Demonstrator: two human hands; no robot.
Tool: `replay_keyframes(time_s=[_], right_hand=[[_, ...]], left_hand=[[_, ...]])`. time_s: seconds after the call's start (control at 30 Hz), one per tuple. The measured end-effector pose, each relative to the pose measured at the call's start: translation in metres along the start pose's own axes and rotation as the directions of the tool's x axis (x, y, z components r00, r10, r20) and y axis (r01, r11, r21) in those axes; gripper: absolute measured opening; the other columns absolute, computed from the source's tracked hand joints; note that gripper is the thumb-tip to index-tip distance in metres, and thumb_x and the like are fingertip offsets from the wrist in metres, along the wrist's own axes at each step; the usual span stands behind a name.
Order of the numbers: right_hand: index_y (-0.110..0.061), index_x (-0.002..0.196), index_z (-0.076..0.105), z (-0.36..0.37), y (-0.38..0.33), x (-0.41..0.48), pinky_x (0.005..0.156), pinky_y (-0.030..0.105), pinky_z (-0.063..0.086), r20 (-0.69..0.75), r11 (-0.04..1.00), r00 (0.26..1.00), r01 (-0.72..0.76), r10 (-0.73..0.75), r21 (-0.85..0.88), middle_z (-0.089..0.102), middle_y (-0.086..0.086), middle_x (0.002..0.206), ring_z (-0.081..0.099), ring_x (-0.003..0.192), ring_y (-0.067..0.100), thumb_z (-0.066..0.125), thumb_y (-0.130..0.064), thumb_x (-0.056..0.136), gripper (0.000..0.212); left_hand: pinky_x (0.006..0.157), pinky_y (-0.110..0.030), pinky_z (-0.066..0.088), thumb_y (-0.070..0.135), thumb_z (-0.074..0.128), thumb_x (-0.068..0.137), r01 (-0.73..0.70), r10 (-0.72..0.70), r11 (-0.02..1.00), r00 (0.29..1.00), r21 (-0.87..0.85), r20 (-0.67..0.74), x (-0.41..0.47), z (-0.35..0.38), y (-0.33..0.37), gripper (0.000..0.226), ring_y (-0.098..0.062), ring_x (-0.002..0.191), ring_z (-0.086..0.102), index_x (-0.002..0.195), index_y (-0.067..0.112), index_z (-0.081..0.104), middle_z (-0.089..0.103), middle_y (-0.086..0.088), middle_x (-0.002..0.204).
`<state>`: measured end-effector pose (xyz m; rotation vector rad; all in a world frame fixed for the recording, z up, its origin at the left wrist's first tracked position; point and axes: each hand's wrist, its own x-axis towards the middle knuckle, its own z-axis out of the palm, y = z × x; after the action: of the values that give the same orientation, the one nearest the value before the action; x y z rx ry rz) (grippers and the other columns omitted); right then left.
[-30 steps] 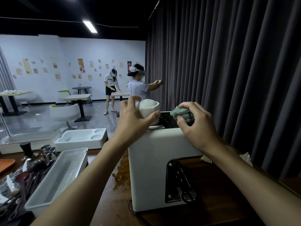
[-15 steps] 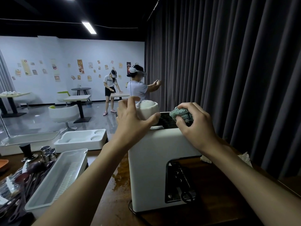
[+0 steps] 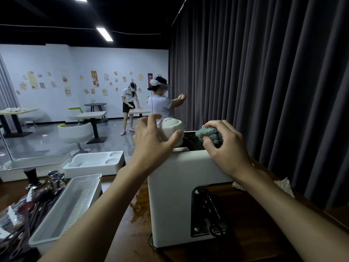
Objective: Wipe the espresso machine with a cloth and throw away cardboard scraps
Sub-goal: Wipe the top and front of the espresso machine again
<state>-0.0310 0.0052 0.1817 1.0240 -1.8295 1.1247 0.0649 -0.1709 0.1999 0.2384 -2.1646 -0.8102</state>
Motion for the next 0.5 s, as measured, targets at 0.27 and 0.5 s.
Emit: replay_keyframes(time_s=[0.27,0.5], right_hand=[[-0.014,0.106,0.065,0.0004,0.0004,-0.0003,0.077,0.034,0.05,-0.008,1.0,1.0,0.0,0.0,0.008,0.062,0.0,0.1,0.059,0.088,0.016,0.064,-0.017,0.082,0.023],[-0.015,0.107,0.064,0.0005,0.0008,-0.0006,0.077,0.035,0.052,-0.012,1.0,1.0,0.002,-0.002,0.001,0.062,0.0,0.1,0.06,0.089,0.016,0.064,-0.016,0.083,0.024]], left_hand=[[0.111,-0.047,0.033,0.056,0.058,0.08,-0.017,0.018,0.999,1.0,0.027,-0.024,-0.0004,0.0005,-0.0008,0.061,-0.025,0.128,0.04,0.131,0.025,0.046,0.039,0.0,0.128],[0.104,-0.042,0.039,0.039,0.063,0.09,-0.09,0.09,0.996,0.996,0.023,-0.002,-0.0001,0.0017,-0.0022,0.052,-0.016,0.114,0.047,0.135,0.023,0.045,0.047,0.0,0.135]])
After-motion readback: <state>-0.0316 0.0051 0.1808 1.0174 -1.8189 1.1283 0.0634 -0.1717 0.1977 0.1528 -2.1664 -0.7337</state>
